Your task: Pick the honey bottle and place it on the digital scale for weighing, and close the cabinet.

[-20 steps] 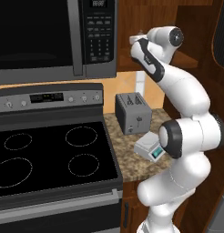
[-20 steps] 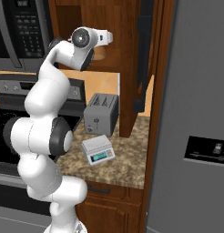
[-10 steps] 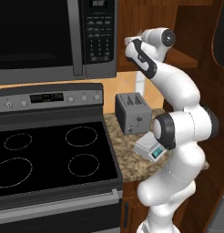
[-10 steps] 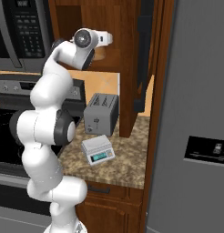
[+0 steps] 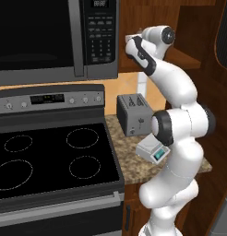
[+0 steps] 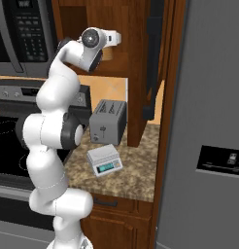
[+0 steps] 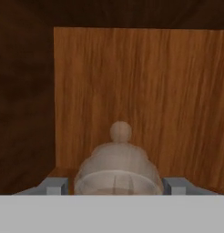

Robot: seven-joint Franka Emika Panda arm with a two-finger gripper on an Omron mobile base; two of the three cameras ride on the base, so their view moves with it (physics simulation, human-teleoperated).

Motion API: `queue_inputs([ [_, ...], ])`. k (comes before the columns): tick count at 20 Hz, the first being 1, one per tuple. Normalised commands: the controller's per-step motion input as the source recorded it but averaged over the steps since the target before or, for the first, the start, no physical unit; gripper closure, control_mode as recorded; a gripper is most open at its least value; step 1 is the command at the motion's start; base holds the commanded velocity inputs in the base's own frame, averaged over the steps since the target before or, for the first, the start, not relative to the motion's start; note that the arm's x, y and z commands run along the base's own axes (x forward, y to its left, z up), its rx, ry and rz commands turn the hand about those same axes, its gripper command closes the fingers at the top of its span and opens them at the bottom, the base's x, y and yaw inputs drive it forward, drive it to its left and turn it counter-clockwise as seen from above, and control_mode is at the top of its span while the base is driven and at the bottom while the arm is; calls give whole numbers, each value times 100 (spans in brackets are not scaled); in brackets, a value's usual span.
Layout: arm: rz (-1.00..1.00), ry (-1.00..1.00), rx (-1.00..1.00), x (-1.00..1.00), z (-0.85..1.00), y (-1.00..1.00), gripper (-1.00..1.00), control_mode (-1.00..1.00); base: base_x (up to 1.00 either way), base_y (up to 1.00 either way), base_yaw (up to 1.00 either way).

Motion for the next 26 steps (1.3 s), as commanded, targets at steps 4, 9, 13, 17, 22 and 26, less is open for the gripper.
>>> queue_inputs([
  [4,0,-1,0,-1,-9,-1,100,-100,0,0,0],
  [9,0,-16,2,-49,0,-4,100,-100,0,0,0],
  [13,0,-21,4,-75,0,-1,100,-100,0,0,0],
  [17,0,-22,3,-100,0,0,100,-100,0,0,0],
  [22,0,-11,5,-100,3,-4,100,-100,0,0,0],
  [26,0,-1,0,-100,24,-6,100,-100,0,0,0],
])
